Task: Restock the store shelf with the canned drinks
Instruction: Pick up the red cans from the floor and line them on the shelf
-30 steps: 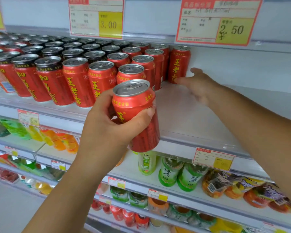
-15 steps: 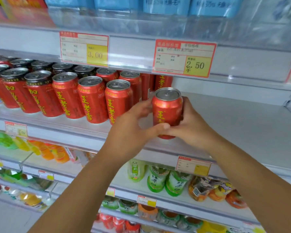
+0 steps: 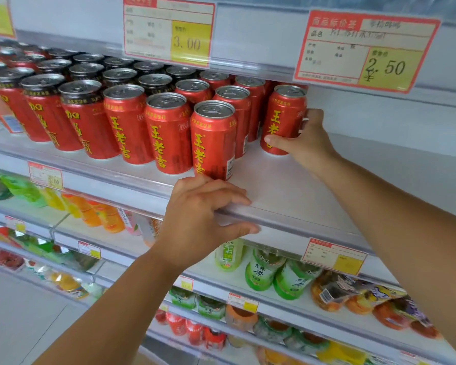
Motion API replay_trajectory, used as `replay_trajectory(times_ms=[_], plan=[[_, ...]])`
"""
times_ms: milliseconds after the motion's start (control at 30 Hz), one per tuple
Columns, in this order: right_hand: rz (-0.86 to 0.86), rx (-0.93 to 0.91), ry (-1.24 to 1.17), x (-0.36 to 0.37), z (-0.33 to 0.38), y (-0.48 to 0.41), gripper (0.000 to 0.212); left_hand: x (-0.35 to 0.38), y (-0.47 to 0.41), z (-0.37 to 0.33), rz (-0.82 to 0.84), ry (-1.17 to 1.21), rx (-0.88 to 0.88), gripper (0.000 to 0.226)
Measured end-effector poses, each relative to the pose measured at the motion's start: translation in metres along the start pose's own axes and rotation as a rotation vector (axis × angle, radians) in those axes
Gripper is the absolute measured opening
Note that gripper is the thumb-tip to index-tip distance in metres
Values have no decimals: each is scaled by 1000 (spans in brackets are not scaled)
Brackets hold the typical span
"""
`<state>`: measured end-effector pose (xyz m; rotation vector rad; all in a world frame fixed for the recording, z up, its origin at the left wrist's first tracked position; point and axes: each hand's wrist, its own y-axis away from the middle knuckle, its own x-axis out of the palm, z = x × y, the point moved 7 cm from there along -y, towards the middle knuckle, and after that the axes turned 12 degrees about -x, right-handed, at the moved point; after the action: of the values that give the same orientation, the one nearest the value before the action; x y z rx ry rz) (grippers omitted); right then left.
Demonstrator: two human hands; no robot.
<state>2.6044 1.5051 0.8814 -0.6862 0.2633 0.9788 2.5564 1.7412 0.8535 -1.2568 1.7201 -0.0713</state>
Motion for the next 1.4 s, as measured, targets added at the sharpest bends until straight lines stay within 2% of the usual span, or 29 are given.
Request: replay_trajectory(times_ms=[267, 433, 500, 600, 633, 700, 767, 833, 933, 1033, 1167, 1267, 1400], plan=[[-108, -21, -51, 10, -11, -6, 77, 0, 1, 1, -39, -9, 33, 39], [-117, -15, -38, 10, -9, -2, 71, 1, 2, 2, -41, -13, 61, 39], [-97, 31, -34, 10, -8, 0, 77, 1, 2, 1, -39, -19, 72, 40], [-36, 194, -49, -1, 0, 13, 93, 0, 2, 2, -35, -41, 84, 39], [-30, 229, -35, -11, 6, 22, 91, -1, 1, 0, -39, -44, 99, 38], [-67, 219, -5, -36, 22, 53, 73, -5, 3, -13, -69, -31, 165, 30], [-202, 96, -29, -67, 41, 96, 48, -4, 13, -37, -104, 2, 266, 20], [-372, -34, -55, -104, 51, 151, 28, 8, 32, -73, -67, 88, 350, 17], [-554, -85, 3, -156, 45, 240, 31, 63, 74, -123, 170, 279, 402, 18], [-631, 46, 84, -191, 1, 323, 32, 159, 129, -147, 541, 301, 334, 25], [-534, 400, 113, -197, -108, 433, 30, 286, 227, -128, 951, 129, 60, 37], [-465, 690, 90, -179, -202, 519, 31, 352, 309, -100, 1213, -45, -171, 42], [-267, 1090, 69, -123, -325, 642, 34, 426, 422, -43, 1458, -255, -377, 48]])
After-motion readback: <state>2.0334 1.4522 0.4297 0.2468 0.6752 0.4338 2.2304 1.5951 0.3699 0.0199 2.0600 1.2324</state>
